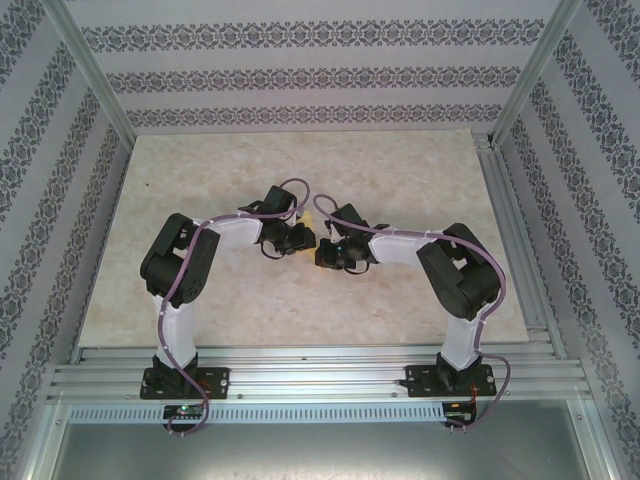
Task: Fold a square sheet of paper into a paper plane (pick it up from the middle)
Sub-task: Fold the wing for the fifth time at the center of the table.
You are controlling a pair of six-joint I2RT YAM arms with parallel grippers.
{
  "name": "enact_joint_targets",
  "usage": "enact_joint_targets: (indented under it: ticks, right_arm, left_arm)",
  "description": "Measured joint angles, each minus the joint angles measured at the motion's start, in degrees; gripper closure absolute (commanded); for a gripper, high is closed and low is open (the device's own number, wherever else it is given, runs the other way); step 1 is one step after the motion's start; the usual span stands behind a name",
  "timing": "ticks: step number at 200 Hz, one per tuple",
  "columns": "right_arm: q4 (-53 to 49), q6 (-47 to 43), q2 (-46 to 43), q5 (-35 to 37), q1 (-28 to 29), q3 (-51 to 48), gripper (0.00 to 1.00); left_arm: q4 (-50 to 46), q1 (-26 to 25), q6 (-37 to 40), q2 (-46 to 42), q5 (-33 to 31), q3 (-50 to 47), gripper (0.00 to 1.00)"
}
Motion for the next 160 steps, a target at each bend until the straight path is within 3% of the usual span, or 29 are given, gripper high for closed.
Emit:
enact_joint_targets:
  ticks: [160]
  right_arm:
    - [1.25, -0.81, -4.26, 0.61, 1.05, -1.31, 0.91]
  left_arm:
    - [-0.81, 0.0, 0.0, 0.24, -0.11, 0.5, 0.74]
